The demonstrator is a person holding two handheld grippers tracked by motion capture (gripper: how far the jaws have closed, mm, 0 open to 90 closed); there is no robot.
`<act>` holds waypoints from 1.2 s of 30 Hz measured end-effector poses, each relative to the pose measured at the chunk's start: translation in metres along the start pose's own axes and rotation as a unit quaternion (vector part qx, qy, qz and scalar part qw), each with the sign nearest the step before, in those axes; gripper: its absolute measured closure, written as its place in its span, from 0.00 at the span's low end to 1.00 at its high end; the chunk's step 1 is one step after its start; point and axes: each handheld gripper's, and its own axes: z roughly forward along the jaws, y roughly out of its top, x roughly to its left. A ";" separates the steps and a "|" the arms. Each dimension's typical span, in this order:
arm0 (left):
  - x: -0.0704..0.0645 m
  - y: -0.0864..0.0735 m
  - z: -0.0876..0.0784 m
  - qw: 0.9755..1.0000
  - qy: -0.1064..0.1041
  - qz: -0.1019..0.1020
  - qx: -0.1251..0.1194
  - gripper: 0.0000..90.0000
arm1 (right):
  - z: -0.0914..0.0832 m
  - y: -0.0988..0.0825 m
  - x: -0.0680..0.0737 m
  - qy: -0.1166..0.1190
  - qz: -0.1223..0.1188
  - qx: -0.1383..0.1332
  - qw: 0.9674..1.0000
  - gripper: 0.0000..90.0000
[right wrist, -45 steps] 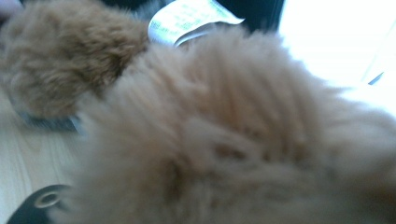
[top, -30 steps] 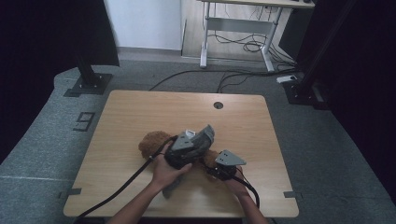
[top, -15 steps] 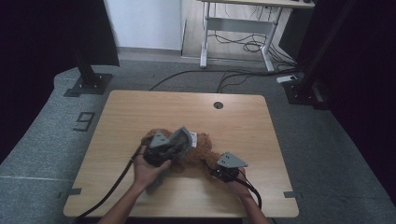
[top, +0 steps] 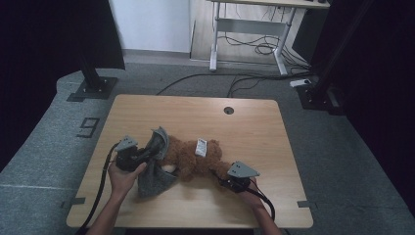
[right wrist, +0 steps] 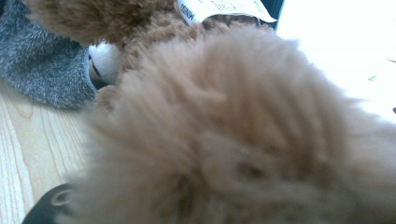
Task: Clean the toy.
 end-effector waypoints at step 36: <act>-0.031 0.019 0.041 0.997 -0.017 0.051 0.052 0.88 | -0.001 -0.004 0.004 0.006 -0.008 0.000 1.000 0.69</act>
